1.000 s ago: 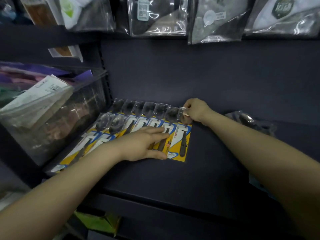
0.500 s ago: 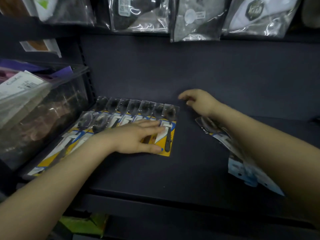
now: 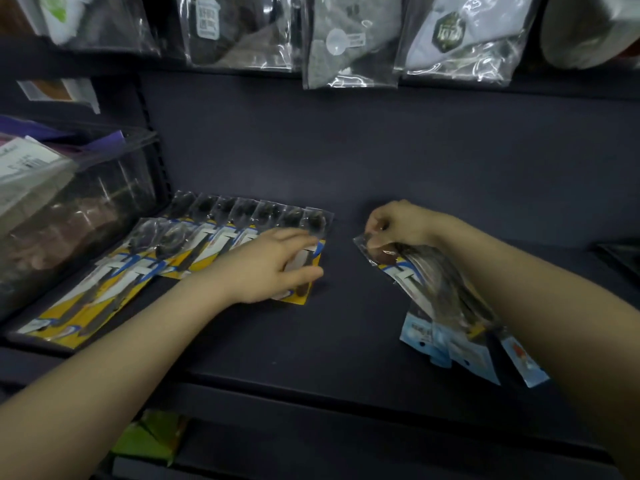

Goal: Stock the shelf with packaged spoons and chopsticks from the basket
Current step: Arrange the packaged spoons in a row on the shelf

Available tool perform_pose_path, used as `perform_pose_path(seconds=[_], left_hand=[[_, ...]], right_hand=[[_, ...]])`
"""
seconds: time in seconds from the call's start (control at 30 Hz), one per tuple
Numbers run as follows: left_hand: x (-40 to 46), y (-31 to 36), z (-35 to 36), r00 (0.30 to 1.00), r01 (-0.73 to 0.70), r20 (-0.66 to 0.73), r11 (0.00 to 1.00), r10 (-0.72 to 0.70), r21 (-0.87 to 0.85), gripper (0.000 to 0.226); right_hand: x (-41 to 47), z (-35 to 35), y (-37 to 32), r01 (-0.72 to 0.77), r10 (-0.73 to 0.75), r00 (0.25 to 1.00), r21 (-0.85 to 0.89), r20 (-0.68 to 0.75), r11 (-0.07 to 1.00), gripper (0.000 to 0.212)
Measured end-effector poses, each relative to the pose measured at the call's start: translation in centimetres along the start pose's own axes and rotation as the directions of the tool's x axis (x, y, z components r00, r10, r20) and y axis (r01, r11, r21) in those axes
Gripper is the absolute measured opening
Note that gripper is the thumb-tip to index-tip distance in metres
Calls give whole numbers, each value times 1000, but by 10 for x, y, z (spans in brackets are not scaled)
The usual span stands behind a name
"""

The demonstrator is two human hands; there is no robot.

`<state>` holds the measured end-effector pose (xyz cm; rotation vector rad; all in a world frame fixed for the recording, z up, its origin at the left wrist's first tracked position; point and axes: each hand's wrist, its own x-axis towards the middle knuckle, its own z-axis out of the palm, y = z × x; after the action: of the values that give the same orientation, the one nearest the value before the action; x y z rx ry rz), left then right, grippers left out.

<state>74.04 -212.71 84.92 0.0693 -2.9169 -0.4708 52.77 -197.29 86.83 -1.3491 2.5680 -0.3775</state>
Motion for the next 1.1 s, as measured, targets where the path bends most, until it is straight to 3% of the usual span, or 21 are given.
perform_pose_path(seconds=[0.1, 0.2, 0.27, 0.33, 0.43, 0.53, 0.6, 0.73, 0.9, 0.97, 1.1], left_hand=[[6, 26, 2, 986, 19, -161, 996, -33, -91, 62], [14, 54, 12, 955, 113, -224, 935, -196, -336, 43], [22, 71, 20, 935, 147, -205, 844, -288, -516, 37], [28, 83, 27, 921, 149, -203, 784, -332, -603, 23], [29, 95, 37, 899, 168, -192, 716, -393, -678, 12], [22, 100, 41, 888, 194, -177, 696, -424, -691, 14], [15, 101, 40, 879, 198, -191, 699, -437, -687, 12], [3, 101, 37, 869, 222, -203, 721, -452, -656, 10], [-7, 104, 38, 866, 251, -200, 745, -458, -618, 8], [-6, 105, 39, 871, 251, -186, 738, -454, -626, 6], [2, 108, 41, 888, 273, -111, 706, -446, -653, 13]], right_hand=[[-1, -10, -6, 123, -97, 991, 339, -93, 933, 8], [-10, -27, -12, 263, -65, 957, 747, -284, 611, 17], [-17, -34, -12, 316, 0, 936, 842, -352, 437, 20], [-27, -36, -8, 337, 30, 926, 859, -377, 385, 19], [-42, -32, 8, 262, 35, 949, 844, -314, 467, 19], [-47, -22, 37, 107, 99, 950, 605, -296, 789, 15], [-46, -14, 54, -32, 150, 954, 409, -259, 912, 32], [-35, -1, 63, -203, 245, 953, 223, -178, 954, 43], [-17, -1, 62, -222, 285, 949, 357, -133, 907, 26], [-20, -7, 64, -181, 291, 935, 436, -201, 882, 14], [-42, -22, 81, -43, 277, 886, 529, -372, 848, 32]])
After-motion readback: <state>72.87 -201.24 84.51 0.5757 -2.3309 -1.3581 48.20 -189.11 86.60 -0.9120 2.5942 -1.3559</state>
